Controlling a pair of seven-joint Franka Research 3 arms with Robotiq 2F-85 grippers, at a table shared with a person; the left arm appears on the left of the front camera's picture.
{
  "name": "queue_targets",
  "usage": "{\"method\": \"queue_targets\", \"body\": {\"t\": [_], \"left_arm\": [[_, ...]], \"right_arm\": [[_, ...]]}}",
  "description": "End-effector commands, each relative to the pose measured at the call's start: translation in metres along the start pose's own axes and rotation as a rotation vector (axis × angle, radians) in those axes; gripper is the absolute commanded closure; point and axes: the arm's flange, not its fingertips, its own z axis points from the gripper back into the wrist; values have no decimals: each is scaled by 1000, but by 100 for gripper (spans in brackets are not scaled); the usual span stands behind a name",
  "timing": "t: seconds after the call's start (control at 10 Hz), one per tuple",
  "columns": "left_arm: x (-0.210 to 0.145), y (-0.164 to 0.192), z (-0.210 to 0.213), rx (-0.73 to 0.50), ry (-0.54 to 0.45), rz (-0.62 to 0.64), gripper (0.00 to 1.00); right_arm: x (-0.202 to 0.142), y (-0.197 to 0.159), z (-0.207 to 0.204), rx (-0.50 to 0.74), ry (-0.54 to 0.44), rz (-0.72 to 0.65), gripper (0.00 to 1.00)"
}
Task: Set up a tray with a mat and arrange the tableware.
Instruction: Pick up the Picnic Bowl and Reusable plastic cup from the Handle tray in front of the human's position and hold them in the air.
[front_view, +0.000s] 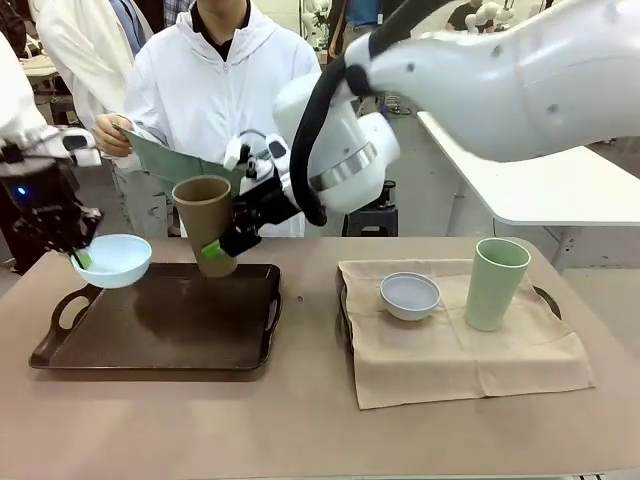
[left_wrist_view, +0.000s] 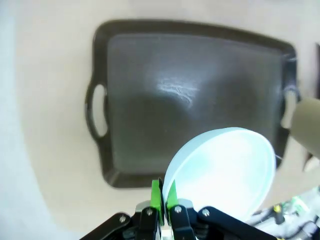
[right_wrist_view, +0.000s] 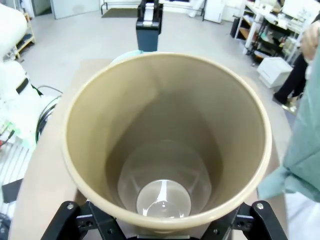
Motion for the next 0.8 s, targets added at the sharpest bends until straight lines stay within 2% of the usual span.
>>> {"method": "queue_targets", "body": {"t": [0.0,0.4,0.7], "left_arm": [[-24,-10,42,12,4,32,97],[-54,-12,117,-11,-38,61,97],[-69,-13,144,-25,-103,86,97]], "right_arm": [[28,21,34,-4,29,-10,100],[106,44,72,-14,32,13,100],[115,55,79,-28,40,37,100]]}}
